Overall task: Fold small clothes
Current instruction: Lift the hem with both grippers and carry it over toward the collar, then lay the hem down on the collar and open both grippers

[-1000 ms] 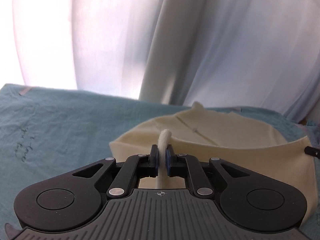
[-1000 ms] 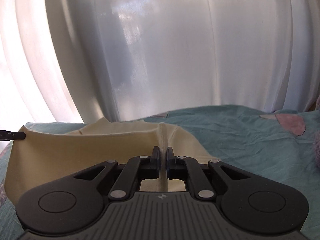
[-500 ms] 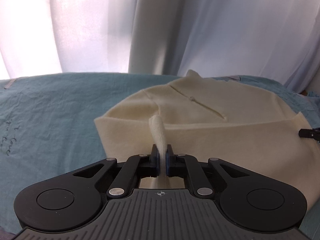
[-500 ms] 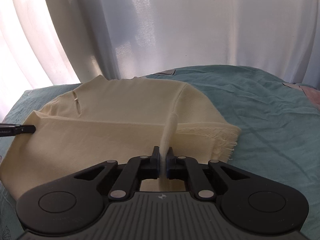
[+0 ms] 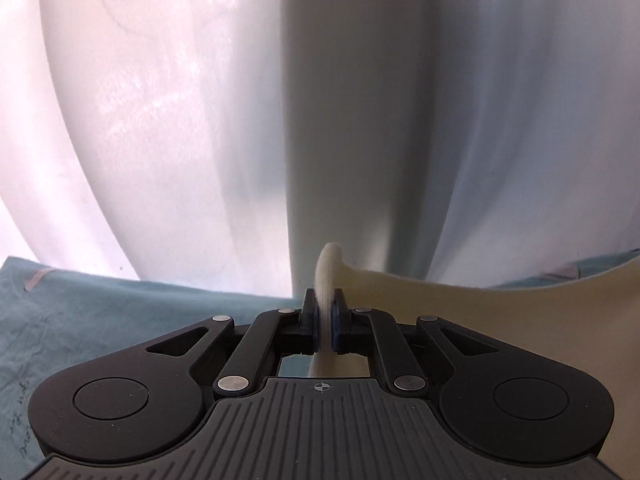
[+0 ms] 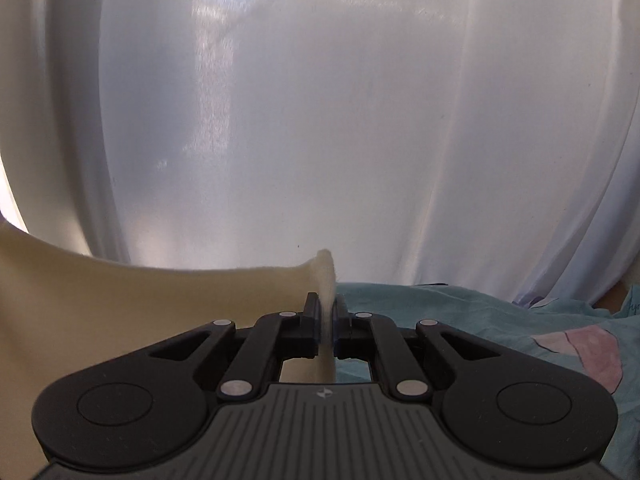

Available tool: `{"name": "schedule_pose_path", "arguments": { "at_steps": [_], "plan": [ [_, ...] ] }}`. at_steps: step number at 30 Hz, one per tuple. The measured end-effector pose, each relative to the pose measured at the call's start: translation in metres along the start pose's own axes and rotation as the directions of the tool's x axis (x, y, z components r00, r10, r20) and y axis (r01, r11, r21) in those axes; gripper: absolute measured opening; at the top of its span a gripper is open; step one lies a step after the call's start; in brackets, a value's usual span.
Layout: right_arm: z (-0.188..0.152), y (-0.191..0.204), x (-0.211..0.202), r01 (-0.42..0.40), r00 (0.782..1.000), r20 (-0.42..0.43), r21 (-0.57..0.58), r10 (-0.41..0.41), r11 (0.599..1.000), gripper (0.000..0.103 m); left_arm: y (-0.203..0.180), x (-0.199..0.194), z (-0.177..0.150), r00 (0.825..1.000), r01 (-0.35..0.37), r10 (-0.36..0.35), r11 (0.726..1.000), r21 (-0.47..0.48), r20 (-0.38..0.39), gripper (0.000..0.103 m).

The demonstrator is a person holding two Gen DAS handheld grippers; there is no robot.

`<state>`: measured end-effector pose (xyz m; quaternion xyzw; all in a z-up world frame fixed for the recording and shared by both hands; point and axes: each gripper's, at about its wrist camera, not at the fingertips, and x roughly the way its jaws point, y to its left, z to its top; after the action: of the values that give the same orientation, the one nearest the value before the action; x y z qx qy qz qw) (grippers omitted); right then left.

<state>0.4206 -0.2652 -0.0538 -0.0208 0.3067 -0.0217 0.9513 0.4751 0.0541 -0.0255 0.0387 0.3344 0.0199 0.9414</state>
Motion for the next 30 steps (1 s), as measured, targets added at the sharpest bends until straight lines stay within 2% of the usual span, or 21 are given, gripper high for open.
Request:
{"name": "schedule_pose_path", "arguments": {
  "at_steps": [4, 9, 14, 15, 16, 17, 18, 19, 20, 21, 22, 23, 25, 26, 28, 30],
  "plan": [
    [-0.017, 0.009, 0.022, 0.034, 0.999, -0.04, -0.036, -0.036, 0.999, 0.006, 0.0, 0.021, -0.019, 0.999, -0.018, 0.017, 0.999, -0.027, -0.039, 0.009],
    [-0.028, 0.009, 0.035, 0.049, 0.995, -0.08, -0.027, -0.051, 0.998, 0.006, 0.0, 0.025, -0.028, 0.999, -0.044, 0.044, 0.999, -0.029, -0.029, 0.01],
    [-0.031, 0.012, 0.042, 0.077, 0.993, -0.089, -0.061, -0.082, 0.995, 0.01, -0.001, 0.022, -0.032, 0.996, -0.082, 0.081, 0.996, -0.035, -0.026, 0.026],
    [-0.031, 0.014, 0.04, 0.081, 0.992, -0.089, -0.072, -0.088, 0.994, 0.01, 0.0, 0.02, -0.032, 0.996, -0.089, 0.088, 0.995, -0.043, -0.029, 0.032],
    [-0.032, 0.015, 0.041, 0.083, 0.992, -0.089, -0.079, -0.09, 0.993, 0.01, 0.004, 0.016, -0.031, 0.996, -0.085, 0.083, 0.995, -0.05, -0.037, 0.031],
    [-0.031, 0.015, 0.041, 0.085, 0.992, -0.09, -0.082, -0.093, 0.993, 0.015, 0.009, 0.011, -0.03, 0.996, -0.08, 0.077, 0.995, -0.056, -0.043, 0.029],
    [-0.03, 0.013, 0.039, 0.091, 0.991, -0.091, -0.08, -0.098, 0.993, 0.026, 0.016, 0.003, -0.03, 0.996, -0.081, 0.078, 0.994, -0.068, -0.054, 0.027],
    [-0.029, 0.007, 0.035, 0.105, 0.99, -0.084, -0.06, -0.11, 0.993, 0.032, 0.024, -0.008, -0.03, 0.996, -0.081, 0.076, 0.993, -0.091, -0.055, 0.028],
    [-0.029, 0.0, 0.027, 0.128, 0.989, -0.071, -0.028, -0.13, 0.991, 0.037, 0.035, -0.02, -0.032, 0.997, -0.067, 0.061, 0.991, -0.118, -0.051, 0.029],
    [-0.031, -0.007, 0.015, 0.143, 0.988, -0.054, 0.011, -0.142, 0.99, 0.037, 0.047, -0.034, -0.036, 0.998, -0.047, 0.039, 0.987, -0.153, -0.052, 0.03],
    [-0.034, -0.016, -0.001, 0.128, 0.991, -0.032, 0.054, -0.127, 0.99, 0.037, 0.059, -0.047, -0.041, 0.998, -0.025, 0.014, 0.981, -0.19, -0.058, 0.034],
    [-0.038, -0.025, -0.018, 0.071, 0.997, -0.011, 0.096, -0.07, 0.993, 0.039, 0.07, -0.059, -0.048, 0.998, -0.004, -0.012, 0.974, -0.227, -0.067, 0.038],
    [-0.051, -0.04, -0.053, -0.097, 0.995, 0.0, 0.173, 0.098, 0.98, 0.054, 0.085, -0.078, -0.064, 0.994, 0.033, -0.059, 0.965, -0.26, -0.092, 0.049],
    [-0.06, -0.045, -0.069, -0.174, 0.984, -0.01, 0.199, 0.179, 0.964, 0.067, 0.09, -0.088, -0.073, 0.992, 0.049, -0.077, 0.964, -0.261, -0.1, 0.05],
    [-0.08, -0.052, -0.099, -0.288, 0.954, -0.015, 0.243, 0.3, 0.926, 0.07, 0.094, -0.102, -0.09, 0.986, 0.072, -0.11, 0.96, -0.271, -0.129, 0.053],
    [-0.099, -0.056, -0.125, -0.316, 0.943, -0.009, 0.285, 0.332, 0.905, 0.07, 0.093, -0.11, -0.104, 0.98, 0.086, -0.131, 0.957, -0.277, -0.148, 0.057]
  ]
}}
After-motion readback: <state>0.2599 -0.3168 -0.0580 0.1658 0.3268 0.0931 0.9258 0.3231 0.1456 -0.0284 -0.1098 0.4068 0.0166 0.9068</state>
